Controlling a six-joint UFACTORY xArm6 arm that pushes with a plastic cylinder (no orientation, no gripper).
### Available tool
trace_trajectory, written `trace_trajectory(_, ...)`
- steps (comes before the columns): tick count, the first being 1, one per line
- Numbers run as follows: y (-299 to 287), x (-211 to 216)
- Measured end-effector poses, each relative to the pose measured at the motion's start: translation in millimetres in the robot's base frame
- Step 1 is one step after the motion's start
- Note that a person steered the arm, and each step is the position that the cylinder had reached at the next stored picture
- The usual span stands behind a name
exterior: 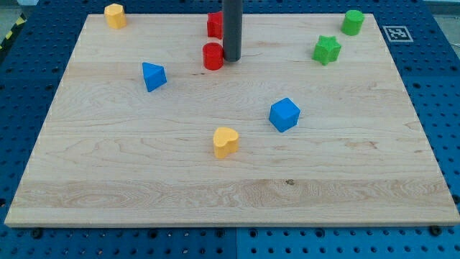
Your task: Move the red circle top of the blue triangle
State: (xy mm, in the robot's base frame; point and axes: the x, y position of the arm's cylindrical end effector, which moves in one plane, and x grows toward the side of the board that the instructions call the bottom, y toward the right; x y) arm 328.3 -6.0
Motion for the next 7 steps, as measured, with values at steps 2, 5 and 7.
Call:
trace_trajectory(2, -53.8, 11.0)
trace_trajectory(5, -90.4, 8.2)
trace_trajectory(7, -97.3, -48.7)
